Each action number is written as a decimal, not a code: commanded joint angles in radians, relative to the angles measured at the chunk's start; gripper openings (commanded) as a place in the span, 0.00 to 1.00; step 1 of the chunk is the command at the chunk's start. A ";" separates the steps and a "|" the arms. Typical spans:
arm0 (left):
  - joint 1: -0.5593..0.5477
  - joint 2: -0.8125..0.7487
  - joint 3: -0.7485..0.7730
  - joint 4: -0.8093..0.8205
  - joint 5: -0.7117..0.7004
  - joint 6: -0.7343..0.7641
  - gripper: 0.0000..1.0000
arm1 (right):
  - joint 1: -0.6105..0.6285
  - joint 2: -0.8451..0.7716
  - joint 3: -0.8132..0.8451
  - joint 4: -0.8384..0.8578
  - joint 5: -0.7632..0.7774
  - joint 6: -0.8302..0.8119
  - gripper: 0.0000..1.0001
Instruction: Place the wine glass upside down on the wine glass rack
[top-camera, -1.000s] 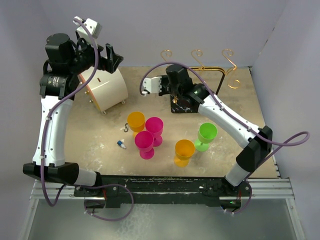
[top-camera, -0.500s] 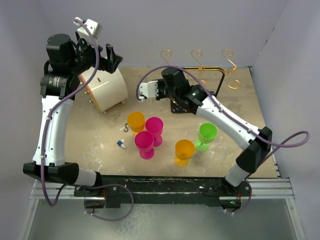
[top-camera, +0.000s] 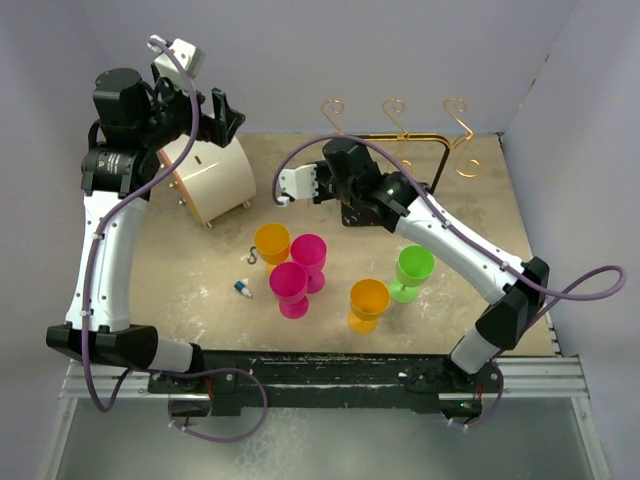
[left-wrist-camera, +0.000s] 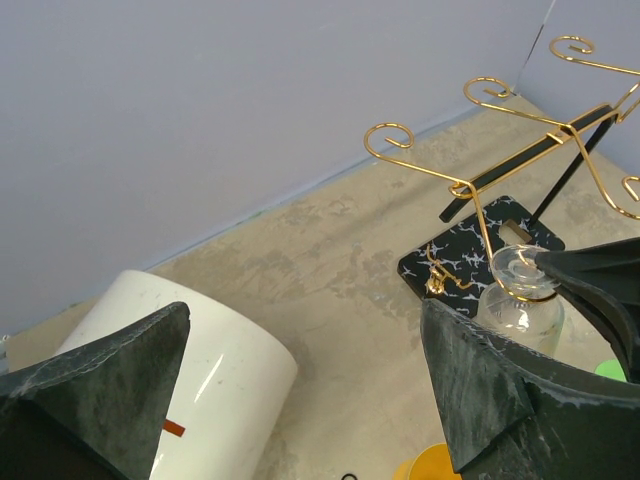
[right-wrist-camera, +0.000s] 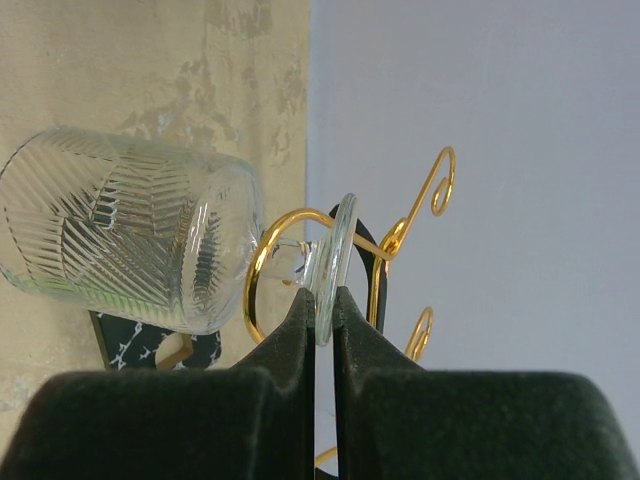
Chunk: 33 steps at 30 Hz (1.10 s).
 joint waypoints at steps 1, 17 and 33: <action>0.008 -0.010 0.014 0.050 0.008 0.010 0.99 | 0.006 -0.079 0.012 0.050 0.051 0.005 0.00; 0.009 0.000 0.026 0.045 0.022 0.009 0.99 | 0.007 -0.097 -0.028 0.039 0.119 0.018 0.00; 0.009 -0.005 0.019 0.047 0.028 0.016 0.99 | 0.003 -0.071 -0.041 0.104 0.183 -0.018 0.00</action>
